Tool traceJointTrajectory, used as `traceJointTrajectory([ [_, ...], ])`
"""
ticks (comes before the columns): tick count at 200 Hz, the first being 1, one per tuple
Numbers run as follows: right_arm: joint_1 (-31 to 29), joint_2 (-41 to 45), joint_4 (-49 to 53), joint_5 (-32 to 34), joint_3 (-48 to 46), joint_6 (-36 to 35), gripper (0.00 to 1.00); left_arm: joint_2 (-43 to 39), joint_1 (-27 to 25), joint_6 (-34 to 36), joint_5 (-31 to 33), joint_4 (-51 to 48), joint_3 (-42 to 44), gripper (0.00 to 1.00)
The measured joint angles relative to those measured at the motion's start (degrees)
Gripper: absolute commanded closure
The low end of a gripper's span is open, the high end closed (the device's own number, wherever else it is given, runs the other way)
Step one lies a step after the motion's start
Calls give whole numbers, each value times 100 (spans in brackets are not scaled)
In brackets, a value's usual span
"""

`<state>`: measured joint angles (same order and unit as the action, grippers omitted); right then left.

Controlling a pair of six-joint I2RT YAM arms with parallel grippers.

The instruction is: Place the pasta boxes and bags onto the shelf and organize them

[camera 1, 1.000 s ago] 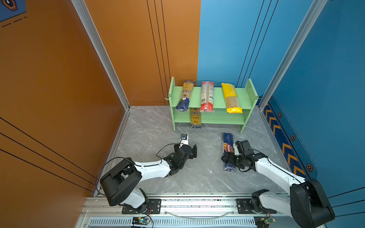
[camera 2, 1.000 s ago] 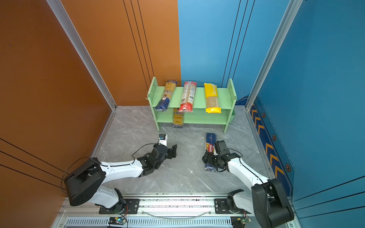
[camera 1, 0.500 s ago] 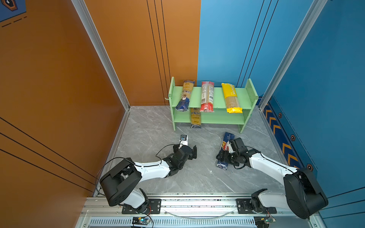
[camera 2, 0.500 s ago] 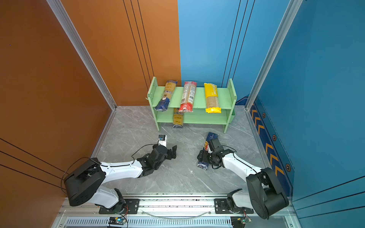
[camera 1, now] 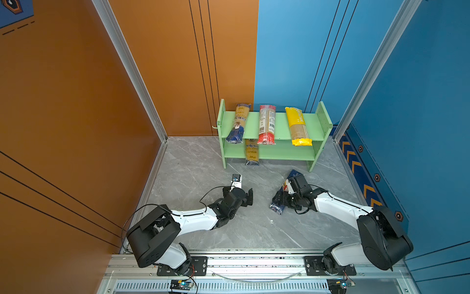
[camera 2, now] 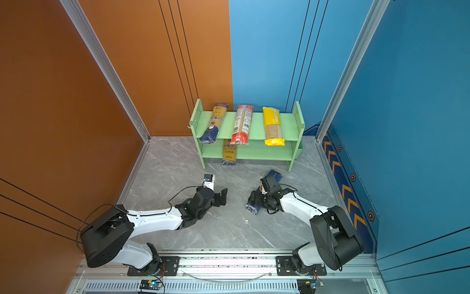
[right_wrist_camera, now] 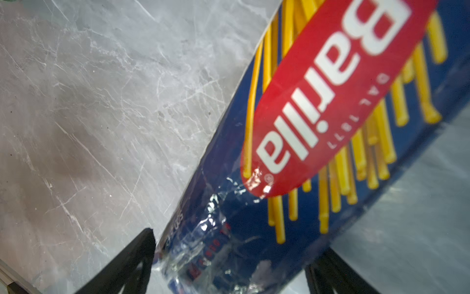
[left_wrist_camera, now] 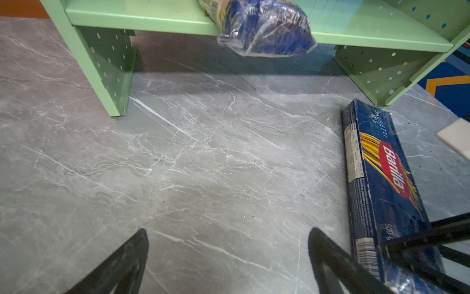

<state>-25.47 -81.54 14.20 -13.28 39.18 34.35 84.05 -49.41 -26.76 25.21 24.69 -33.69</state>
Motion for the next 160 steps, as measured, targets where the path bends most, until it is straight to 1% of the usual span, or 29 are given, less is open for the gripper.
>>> traceJointTrajectory([
  [26, 22, 127, 61, 0, 0, -4, 13, 11, 0, 109, -164, 2, 0, 2],
  [47, 101, 407, 186, 0, 0, -37, 13, 55, 0, 219, -317, 20, -2, 2],
  [104, 540, 1464, 518, 0, -107, -153, 12, 372, 0, 485, -866, 129, -76, 2],
  [160, 920, 1926, 929, -2, -304, -267, 12, 776, -13, 588, -1388, 234, -358, 2],
])
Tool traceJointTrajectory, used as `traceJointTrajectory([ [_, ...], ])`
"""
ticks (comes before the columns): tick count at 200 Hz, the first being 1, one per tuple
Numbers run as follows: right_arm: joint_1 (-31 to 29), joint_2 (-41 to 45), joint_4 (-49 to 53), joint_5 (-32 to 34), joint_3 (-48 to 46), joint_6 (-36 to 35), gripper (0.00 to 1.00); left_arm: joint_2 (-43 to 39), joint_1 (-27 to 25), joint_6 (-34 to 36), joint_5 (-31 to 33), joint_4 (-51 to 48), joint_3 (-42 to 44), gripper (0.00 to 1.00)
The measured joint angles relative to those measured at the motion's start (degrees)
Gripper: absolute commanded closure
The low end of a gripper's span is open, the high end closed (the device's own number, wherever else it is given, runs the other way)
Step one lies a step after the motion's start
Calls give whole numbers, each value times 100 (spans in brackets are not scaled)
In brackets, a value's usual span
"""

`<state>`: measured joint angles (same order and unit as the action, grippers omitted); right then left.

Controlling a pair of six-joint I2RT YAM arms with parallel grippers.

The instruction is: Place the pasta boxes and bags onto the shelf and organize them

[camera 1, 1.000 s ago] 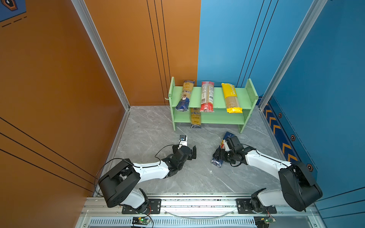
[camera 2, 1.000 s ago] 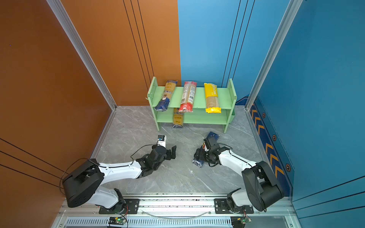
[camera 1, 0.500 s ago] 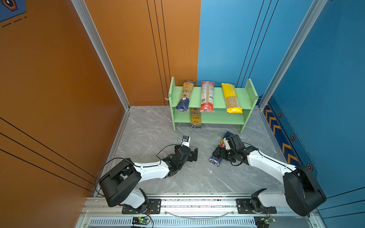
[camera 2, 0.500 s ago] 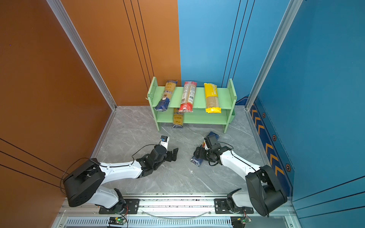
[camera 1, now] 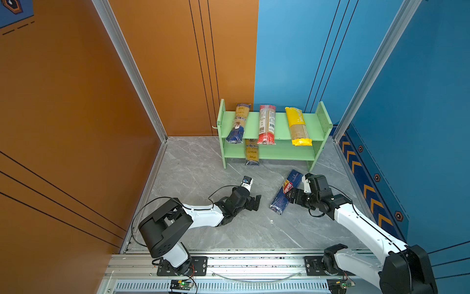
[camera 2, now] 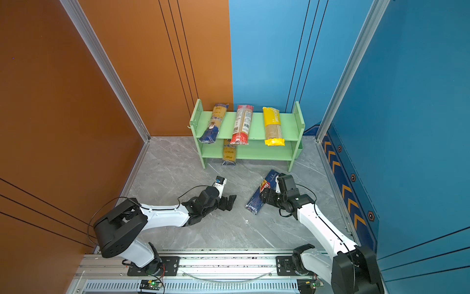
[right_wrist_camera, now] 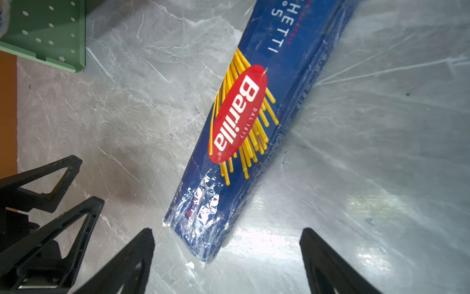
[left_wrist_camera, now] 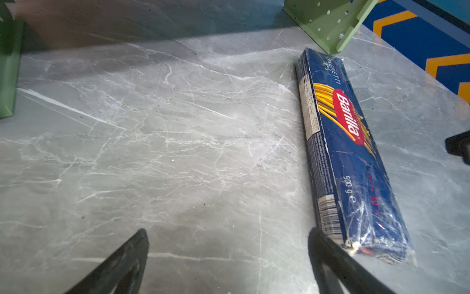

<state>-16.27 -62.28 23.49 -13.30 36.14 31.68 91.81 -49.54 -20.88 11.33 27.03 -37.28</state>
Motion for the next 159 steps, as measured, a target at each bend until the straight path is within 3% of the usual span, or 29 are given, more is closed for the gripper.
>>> traceJointTrajectory([
  [82, 278, 140, 291, 160, -107, -37, 12, 315, -238, 363, -1158, 223, -337, 2],
  [159, 341, -26, 422, 933, -144, -35, 12, 365, -267, 466, -1423, 304, -337, 2],
])
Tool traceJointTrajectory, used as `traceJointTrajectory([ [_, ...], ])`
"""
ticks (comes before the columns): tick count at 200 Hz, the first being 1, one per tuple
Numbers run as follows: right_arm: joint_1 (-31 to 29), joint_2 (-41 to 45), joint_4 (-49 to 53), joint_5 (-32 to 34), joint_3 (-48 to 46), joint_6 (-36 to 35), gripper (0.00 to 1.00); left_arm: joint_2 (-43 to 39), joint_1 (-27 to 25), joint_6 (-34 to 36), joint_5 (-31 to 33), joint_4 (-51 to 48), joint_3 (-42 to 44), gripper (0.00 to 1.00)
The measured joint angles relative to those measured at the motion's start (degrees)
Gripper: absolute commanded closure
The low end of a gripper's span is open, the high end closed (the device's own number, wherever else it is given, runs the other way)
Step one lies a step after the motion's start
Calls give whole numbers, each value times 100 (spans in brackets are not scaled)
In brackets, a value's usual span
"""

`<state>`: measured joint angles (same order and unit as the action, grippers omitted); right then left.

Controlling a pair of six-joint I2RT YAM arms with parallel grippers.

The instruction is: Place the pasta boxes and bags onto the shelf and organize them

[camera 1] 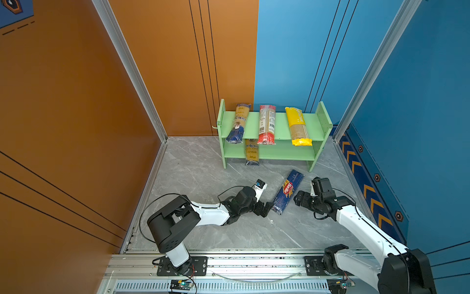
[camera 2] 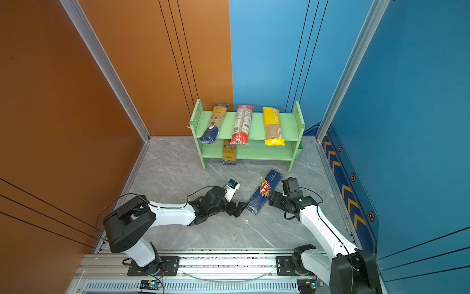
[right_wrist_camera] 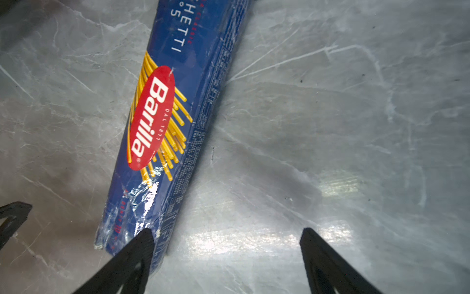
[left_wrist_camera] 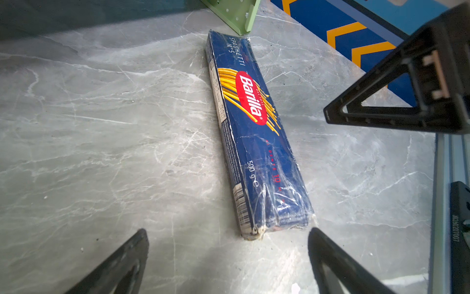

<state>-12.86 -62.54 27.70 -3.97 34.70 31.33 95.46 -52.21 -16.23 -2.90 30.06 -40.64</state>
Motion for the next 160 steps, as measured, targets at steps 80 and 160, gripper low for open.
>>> traceJointTrajectory([
  [80, 87, -807, -70, 647, 61, 0, 12, 2, 0, 4, -85, 46, 0, 2],
  [160, 92, -1823, -579, 1056, 525, 11, 12, 2, 0, 39, -85, 61, 11, 2],
])
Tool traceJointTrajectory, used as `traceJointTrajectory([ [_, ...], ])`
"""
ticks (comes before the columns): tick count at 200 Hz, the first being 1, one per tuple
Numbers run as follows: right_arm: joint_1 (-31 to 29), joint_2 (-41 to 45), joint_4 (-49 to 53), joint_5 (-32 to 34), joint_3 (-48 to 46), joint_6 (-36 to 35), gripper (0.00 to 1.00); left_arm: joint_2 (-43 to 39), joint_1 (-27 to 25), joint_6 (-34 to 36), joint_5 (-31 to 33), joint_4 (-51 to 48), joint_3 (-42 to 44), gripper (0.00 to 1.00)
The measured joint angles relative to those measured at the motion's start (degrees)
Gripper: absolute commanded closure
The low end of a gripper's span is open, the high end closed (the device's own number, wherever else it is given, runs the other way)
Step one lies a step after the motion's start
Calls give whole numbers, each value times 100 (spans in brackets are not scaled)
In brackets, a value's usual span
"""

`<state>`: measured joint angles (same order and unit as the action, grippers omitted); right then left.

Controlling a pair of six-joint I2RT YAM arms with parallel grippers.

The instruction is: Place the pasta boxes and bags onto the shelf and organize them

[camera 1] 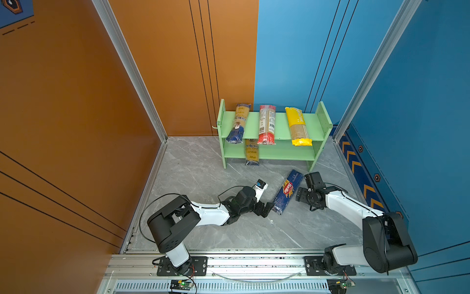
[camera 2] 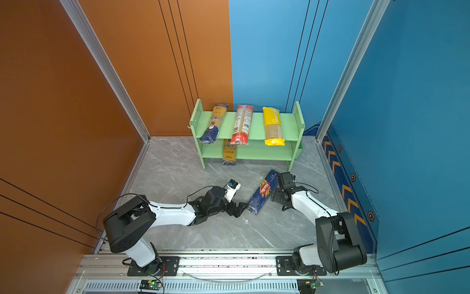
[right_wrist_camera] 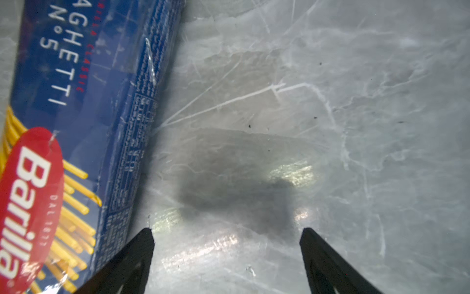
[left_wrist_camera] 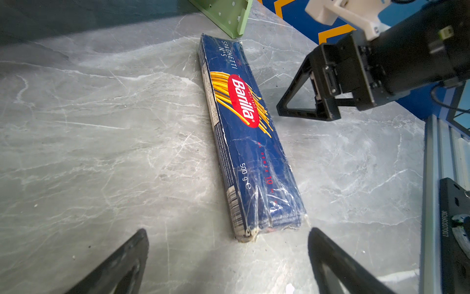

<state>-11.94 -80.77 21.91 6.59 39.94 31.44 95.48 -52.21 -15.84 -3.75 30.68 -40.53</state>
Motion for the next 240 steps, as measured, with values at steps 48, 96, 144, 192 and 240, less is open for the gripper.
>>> traceJointTrajectory([
  [48, -133, -540, -293, 140, 251, 103, 13, 0, 0, 0, 2, 0, 26, 2],
  [96, -378, -1163, -356, 326, 798, 195, 12, -31, 0, 0, 7, 0, 133, 2],
  [144, -586, -1681, -514, 404, 1362, 201, 12, -144, 0, 0, 52, 0, 264, 2],
  [192, -669, -1530, -553, 426, 1379, 175, 12, -291, 0, 24, 94, 0, 407, 2],
  [240, -1119, 96, -116, 520, 1097, 66, 12, -673, 33, 114, 118, -42, 485, 2],
])
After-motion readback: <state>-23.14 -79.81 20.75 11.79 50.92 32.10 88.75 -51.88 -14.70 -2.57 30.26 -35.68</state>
